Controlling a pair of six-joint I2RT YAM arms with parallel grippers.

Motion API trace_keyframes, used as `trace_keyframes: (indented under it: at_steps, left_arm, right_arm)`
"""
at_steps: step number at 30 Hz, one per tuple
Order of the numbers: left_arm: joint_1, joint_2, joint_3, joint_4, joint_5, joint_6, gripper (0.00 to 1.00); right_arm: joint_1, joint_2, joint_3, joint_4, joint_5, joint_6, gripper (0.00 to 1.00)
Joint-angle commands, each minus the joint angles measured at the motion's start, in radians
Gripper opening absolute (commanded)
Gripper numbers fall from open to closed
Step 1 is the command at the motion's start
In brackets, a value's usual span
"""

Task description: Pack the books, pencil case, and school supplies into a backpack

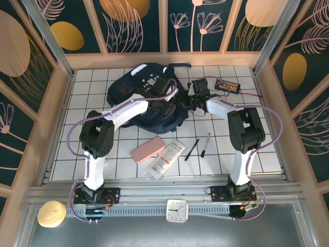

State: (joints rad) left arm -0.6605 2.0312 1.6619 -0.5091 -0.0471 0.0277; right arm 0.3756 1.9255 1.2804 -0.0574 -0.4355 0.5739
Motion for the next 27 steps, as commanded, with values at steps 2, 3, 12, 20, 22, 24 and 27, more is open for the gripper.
trace_keyframes:
  at_steps: [2,3,12,20,22,24,27]
  left_arm:
    - [0.001,0.053,0.051,0.023,-0.100,-0.026,0.33]
    - [0.001,0.062,0.065,0.010,-0.109,-0.028,0.23]
    - [0.014,-0.066,0.138,-0.062,-0.091,-0.050,0.00]
    - [0.064,-0.104,0.032,0.008,-0.015,-0.099,0.00]
    - [0.100,-0.105,0.015,0.014,0.040,-0.114,0.00]
    - [0.123,-0.108,0.004,0.008,0.077,-0.101,0.00]
    - [0.125,-0.128,-0.009,-0.004,0.080,-0.062,0.00]
  right_arm:
    - [0.009,0.000,0.044,0.005,-0.034,-0.028,0.32]
    - [0.008,-0.001,0.044,-0.002,-0.032,-0.029,0.32]
    - [0.004,-0.188,-0.036,-0.318,0.047,-0.070,0.60]
    - [0.363,-0.503,-0.302,-0.274,0.068,-0.260,0.71]
    - [0.498,-0.563,-0.351,-0.199,0.118,-0.519,0.74]
    - [0.600,-0.597,-0.406,-0.127,0.163,-0.848,0.84]
    - [0.615,-0.555,-0.418,-0.033,0.174,-1.202,0.92]
